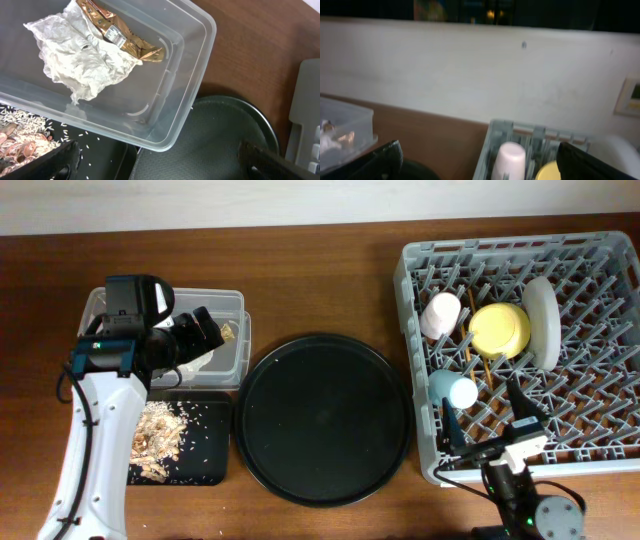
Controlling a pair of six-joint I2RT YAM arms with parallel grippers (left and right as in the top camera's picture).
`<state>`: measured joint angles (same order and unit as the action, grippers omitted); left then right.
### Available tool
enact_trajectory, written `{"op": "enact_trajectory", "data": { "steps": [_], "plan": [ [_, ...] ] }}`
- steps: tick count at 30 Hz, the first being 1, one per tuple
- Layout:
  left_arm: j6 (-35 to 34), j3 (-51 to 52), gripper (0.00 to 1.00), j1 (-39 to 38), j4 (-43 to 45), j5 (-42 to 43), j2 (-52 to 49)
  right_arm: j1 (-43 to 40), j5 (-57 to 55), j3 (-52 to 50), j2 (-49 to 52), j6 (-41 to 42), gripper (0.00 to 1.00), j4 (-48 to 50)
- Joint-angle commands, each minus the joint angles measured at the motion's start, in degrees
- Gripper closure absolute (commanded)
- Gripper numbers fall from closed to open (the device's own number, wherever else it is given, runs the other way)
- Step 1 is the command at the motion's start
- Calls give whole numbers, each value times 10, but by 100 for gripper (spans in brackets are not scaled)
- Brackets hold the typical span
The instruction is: Sort waste into correct bins and load items into the dishwasher rack
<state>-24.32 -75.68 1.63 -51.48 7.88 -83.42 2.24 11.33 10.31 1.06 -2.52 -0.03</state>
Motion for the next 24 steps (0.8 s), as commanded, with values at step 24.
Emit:
{"op": "enact_trajectory", "data": {
  "steps": [24],
  "plan": [
    [-5, 0, 1, -1, -1, -4, -1, 3, -60, -100, -9, 9, 1, -40]
  ]
}}
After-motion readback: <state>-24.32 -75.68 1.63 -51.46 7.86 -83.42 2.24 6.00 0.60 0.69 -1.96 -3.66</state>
